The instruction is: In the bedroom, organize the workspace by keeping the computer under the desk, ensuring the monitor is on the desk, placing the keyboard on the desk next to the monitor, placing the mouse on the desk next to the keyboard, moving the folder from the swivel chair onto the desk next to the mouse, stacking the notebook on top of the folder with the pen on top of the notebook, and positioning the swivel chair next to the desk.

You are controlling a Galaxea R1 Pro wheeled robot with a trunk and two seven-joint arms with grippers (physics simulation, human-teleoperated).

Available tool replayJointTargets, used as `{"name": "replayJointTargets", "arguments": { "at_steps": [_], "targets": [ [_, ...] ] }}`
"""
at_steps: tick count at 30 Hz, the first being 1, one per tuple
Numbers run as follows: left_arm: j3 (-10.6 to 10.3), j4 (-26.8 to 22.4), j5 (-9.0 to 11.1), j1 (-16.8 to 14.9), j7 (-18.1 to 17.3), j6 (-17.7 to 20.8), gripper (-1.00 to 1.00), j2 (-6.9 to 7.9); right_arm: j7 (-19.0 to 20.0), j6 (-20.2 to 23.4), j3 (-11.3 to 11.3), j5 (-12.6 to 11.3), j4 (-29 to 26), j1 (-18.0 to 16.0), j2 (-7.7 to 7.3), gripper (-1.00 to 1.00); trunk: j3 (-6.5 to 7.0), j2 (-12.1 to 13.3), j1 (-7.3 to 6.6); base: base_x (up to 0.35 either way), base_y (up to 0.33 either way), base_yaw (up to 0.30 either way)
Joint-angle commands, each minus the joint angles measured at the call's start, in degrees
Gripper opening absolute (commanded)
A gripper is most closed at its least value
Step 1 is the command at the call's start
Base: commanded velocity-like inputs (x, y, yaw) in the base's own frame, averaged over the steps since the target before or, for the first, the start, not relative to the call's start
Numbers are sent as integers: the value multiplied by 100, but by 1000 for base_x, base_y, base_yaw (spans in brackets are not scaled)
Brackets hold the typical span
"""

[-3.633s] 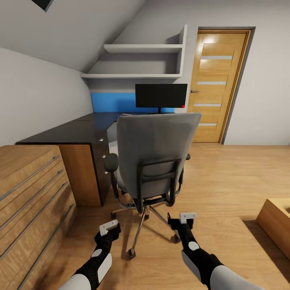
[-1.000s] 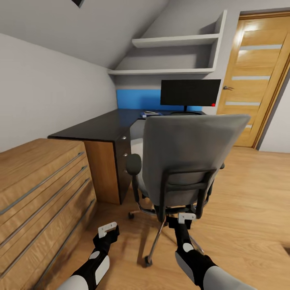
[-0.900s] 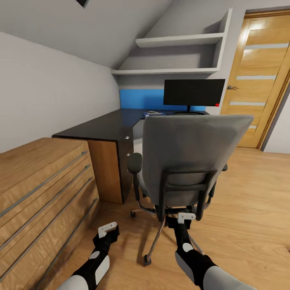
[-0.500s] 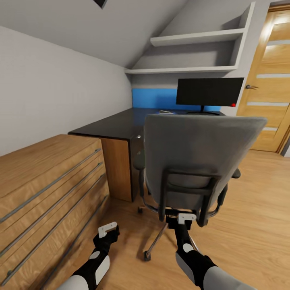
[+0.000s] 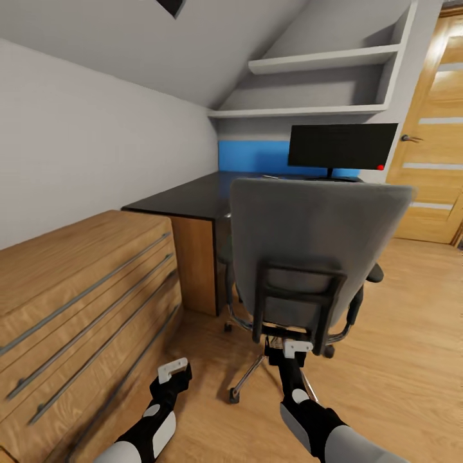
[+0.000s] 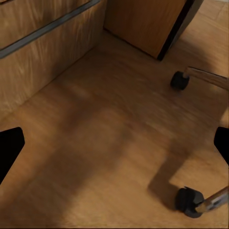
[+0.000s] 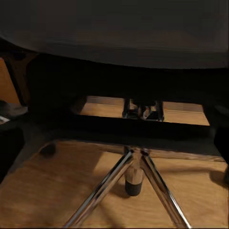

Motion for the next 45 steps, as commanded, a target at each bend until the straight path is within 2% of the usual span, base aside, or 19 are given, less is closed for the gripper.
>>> {"name": "replayJointTargets", "arguments": {
  "at_steps": [1,7,17,31,39,45],
  "targets": [
    [-7,5,10,-3,22,-18,100,-1,-41,-17,49,-32,3,-6,-2,100,-4,-3,-4,-299,0,-17],
    [-11,6,10,-3,22,-18,100,-1,-41,-17,49,-32,9,-6,-3,100,22,-3,-4,-202,0,-111],
    [-13,7,10,-3,18,-20,100,-4,-41,-18,49,-32,12,-6,-5,100,88,-3,-4,-24,0,-188],
    [-52,31,-1,-3,5,-1,100,-104,-44,-35,49,-41,12,-6,-3,100,184,-3,-4,-1,0,-199],
    [-438,-70,-89,-3,63,32,100,-104,-54,-323,49,-41,104,-6,6,100,237,-3,-4,0,0,-199],
    [-536,-690,-108,-3,88,49,100,-104,-58,-363,45,-41,120,-6,32,100,274,-3,-4,0,0,-199]
  ]
}}
